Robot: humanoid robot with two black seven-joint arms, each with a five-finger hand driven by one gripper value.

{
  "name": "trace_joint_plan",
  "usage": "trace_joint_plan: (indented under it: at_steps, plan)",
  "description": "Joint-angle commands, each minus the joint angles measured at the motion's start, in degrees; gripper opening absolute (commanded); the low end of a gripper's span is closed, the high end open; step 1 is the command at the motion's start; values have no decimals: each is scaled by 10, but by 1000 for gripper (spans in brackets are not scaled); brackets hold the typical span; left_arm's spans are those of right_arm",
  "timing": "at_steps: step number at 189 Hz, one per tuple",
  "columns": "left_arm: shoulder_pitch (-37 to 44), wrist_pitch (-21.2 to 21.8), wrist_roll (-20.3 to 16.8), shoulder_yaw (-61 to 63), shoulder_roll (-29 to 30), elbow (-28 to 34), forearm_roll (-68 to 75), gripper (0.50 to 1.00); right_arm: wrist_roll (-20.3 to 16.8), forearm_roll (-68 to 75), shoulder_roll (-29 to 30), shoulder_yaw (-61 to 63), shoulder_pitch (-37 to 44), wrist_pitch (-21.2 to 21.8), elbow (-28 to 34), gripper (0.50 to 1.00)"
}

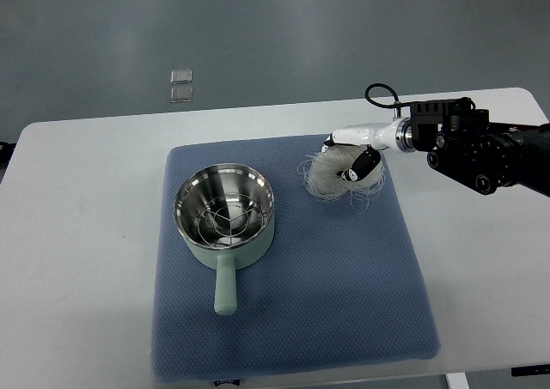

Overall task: Put vermicelli into pot with right hand
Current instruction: 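Close the right hand fingers around the vermicelli bundle, then lift the vermicelli up off the mat with the right hand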

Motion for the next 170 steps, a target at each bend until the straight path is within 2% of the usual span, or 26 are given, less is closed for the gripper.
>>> trace_joint_plan:
  at_steps: [1, 57, 84, 115, 170]
  plan:
    - [0, 0, 0, 0, 0, 0, 0, 1000, 19, -15, 0, -3, 8, -1, 0, 500]
    - [0, 0, 0, 0, 0, 0, 0, 1000, 32, -23, 0, -3, 52, 3, 3, 500]
    - [0, 0, 0, 0, 0, 0, 0, 1000, 52, -22, 0, -2, 84, 7, 8, 500]
    - [0, 0, 0, 0, 0, 0, 0, 1000, 83, -20, -5, 0, 141, 34, 40, 500]
    - [1, 0, 0, 0, 0, 0, 0, 1000, 90, -15, 7, 4, 228, 38, 119, 500]
